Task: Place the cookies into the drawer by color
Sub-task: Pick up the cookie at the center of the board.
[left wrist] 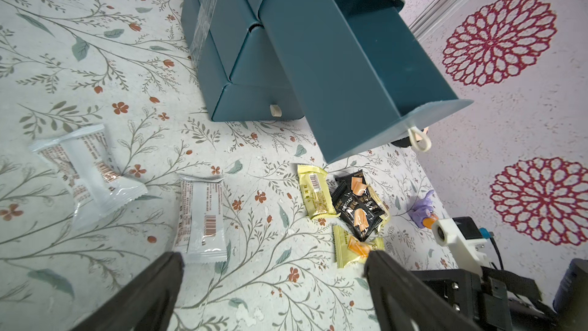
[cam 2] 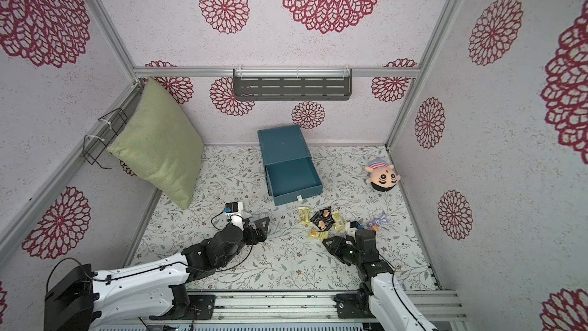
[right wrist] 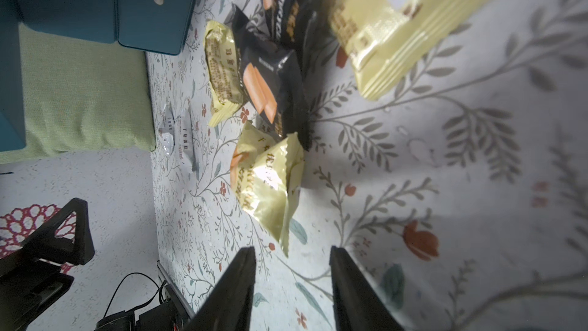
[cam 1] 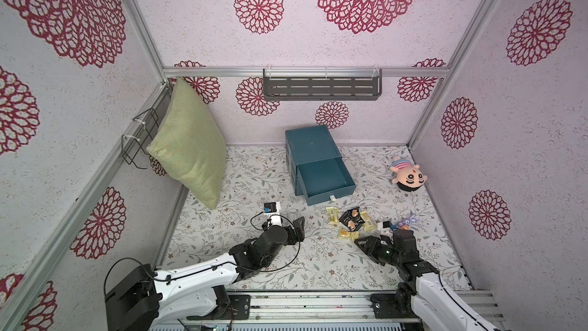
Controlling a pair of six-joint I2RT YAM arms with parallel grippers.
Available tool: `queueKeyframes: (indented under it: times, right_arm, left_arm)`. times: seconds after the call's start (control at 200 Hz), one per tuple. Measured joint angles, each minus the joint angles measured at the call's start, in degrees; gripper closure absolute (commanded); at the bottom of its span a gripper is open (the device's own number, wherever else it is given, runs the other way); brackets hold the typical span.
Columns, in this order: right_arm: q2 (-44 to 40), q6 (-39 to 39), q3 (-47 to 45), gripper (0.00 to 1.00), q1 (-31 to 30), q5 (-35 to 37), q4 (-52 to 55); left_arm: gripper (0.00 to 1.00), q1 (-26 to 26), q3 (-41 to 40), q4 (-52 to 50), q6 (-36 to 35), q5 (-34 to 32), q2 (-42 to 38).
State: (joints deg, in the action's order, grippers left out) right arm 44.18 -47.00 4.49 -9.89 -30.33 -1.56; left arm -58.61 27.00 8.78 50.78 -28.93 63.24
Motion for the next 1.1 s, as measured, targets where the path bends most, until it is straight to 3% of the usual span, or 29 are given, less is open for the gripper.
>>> queueKeyframes:
  times: [0.385,0.785,0.941,1.066,1.101]
  right_arm:
    - [12.1,0.9,3.0,0.65,0.2,0.1,-9.0]
    - [14.4,0.9,3.1,0.70,0.3,0.0,-13.2]
    - [14.6,1.0,3.2,0.83,0.3,0.0,-13.9]
    - [14.6,0.5,3.3,1.00,0.3,-0.1,-14.0]
    - [14.4,0.6,3.3,1.00,0.3,-0.1,-13.9]
  left_arm:
    - [0.03,0.0,0.3,1.8,0.0,0.9,2.3]
    - [0.03,0.0,0.3,3.4,0.1,1.2,3.3]
    - [0.03,0.0,0.3,3.4,0.1,1.2,3.4]
    - [0.03,0.0,0.3,3.3,0.1,1.1,3.4]
    - [0.03,0.0,0.3,3.3,0.1,1.0,3.4]
